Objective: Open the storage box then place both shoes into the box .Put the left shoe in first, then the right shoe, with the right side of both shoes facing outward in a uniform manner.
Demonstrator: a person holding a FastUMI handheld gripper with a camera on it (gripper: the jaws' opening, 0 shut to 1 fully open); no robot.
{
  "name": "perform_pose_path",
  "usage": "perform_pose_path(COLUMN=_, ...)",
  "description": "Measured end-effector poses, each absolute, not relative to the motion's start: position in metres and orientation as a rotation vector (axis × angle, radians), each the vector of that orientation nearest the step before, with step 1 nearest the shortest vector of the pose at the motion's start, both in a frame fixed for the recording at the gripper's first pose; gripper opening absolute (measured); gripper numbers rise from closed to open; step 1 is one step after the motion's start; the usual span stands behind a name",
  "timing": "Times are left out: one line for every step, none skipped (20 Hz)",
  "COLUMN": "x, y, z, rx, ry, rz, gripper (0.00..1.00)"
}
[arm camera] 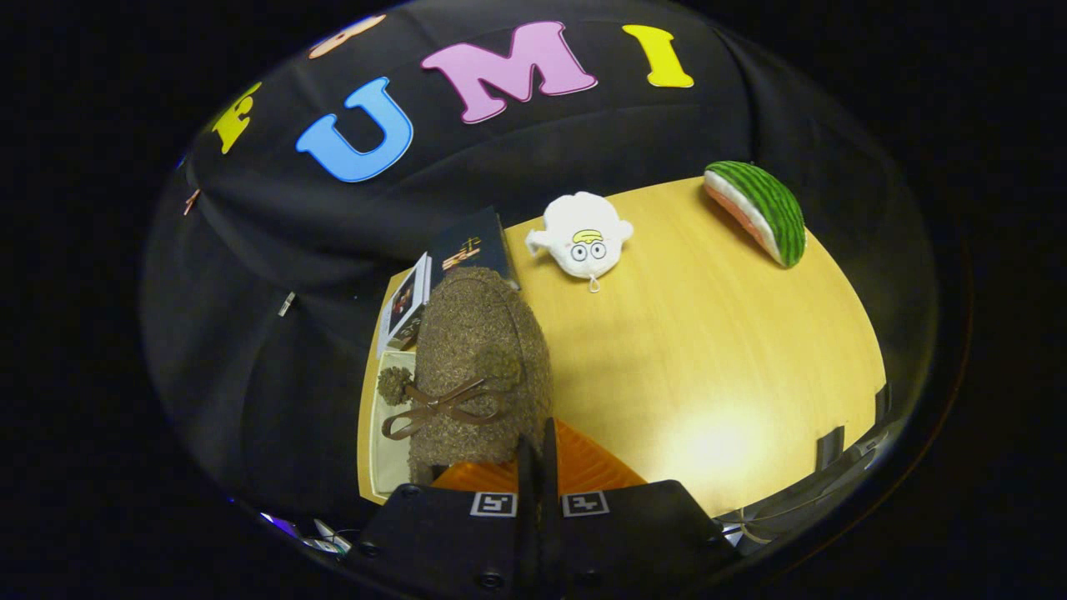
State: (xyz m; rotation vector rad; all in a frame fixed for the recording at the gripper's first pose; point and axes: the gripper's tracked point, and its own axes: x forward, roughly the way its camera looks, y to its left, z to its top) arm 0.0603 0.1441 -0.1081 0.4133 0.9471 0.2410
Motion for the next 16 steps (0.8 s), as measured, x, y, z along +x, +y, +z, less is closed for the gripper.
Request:
perform_pose_path(x=0.061, y=0.160, z=-0.108, rx=0.412, ry=0.950, rz=0.255, gripper=0.05)
perform_pose_path(x=0.062, y=0.175, z=-0.108, rx=0.408, ry=0.949, rz=0.267, gripper=0.05)
perform_pose_path(x=0.064, y=0.187, z=-0.110, rx=0.399, ry=0.945, rz=0.273, gripper=0.05)
perform_pose_path(x=0.067, y=0.196, z=-0.112, rx=0.388, ry=0.935, rz=0.269, gripper=0.05)
perform_pose_path(x=0.071, y=0.202, z=-0.116, rx=0.375, ry=0.926, rz=0.257, gripper=0.05)
perform_pose_path(x=0.073, y=0.206, z=-0.122, rx=0.364, ry=0.920, rz=0.243, gripper=0.05)
perform_pose_path(x=0.073, y=0.210, z=-0.128, rx=0.356, ry=0.924, rz=0.230, gripper=0.05)
perform_pose_path(x=0.072, y=0.216, z=-0.133, rx=0.346, ry=0.929, rz=0.228, gripper=0.05)
perform_pose_path(x=0.072, y=0.221, z=-0.137, rx=0.333, ry=0.928, rz=0.230, gripper=0.05)
perform_pose_path(x=0.072, y=0.223, z=-0.142, rx=0.316, ry=0.930, rz=0.229, gripper=0.05)
perform_pose_path(x=0.071, y=0.224, z=-0.148, rx=0.298, ry=0.936, rz=0.222, gripper=0.05)
perform_pose_path(x=0.070, y=0.226, z=-0.154, rx=0.283, ry=0.939, rz=0.217, gripper=0.05)
perform_pose_path(x=0.070, y=0.226, z=-0.159, rx=0.272, ry=0.943, rz=0.212, gripper=0.05)
perform_pose_path(x=0.068, y=0.227, z=-0.165, rx=0.262, ry=0.953, rz=0.205, gripper=0.06)
perform_pose_path(x=0.065, y=0.228, z=-0.170, rx=0.259, ry=0.966, rz=0.200, gripper=0.06)
perform_pose_path(x=0.062, y=0.231, z=-0.174, rx=0.258, ry=0.980, rz=0.202, gripper=0.06)
